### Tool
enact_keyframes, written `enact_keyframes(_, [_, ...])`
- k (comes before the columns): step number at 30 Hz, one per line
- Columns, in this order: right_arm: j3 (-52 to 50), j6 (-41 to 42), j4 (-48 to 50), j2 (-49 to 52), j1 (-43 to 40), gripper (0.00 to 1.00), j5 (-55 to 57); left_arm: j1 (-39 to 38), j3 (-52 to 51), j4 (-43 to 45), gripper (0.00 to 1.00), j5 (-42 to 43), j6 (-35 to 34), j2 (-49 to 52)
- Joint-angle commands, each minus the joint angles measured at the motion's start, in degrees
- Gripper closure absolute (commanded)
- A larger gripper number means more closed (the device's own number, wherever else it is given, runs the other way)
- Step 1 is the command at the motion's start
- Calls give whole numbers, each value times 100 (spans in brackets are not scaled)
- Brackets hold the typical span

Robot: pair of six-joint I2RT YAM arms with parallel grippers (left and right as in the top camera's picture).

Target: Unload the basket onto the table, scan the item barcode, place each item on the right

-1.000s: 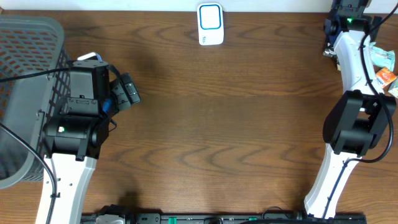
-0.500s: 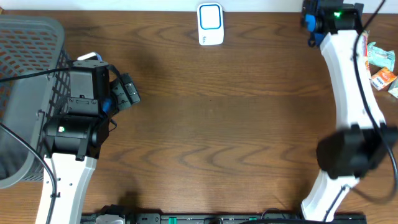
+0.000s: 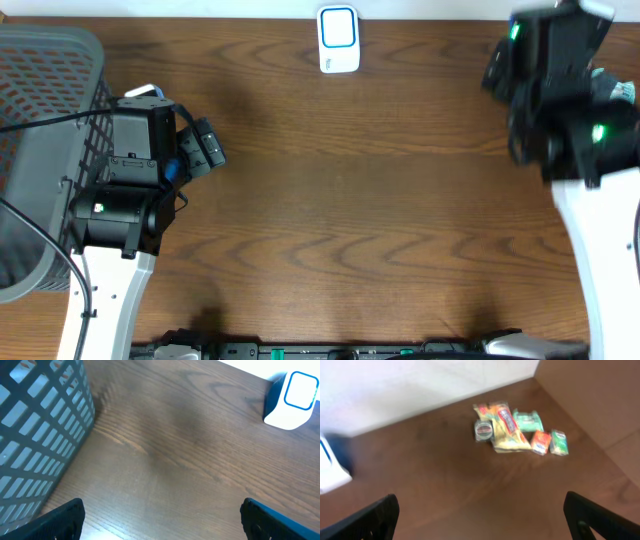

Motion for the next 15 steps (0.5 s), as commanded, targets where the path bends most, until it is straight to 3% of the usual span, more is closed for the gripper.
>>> enact_keyframes(1, [-984,269,-109,-776,352,1,-26,24,13,-4,2,-35,76,-26])
enact_keyframes(10, [-2251,269,-1314,-1764,566,1,-2785,24,13,-4,2,-35,76,-26])
enact_keyframes(15, [-2275,264,-1729,-1766,566,1,-3143,24,13,-4,2,-35,76,-26])
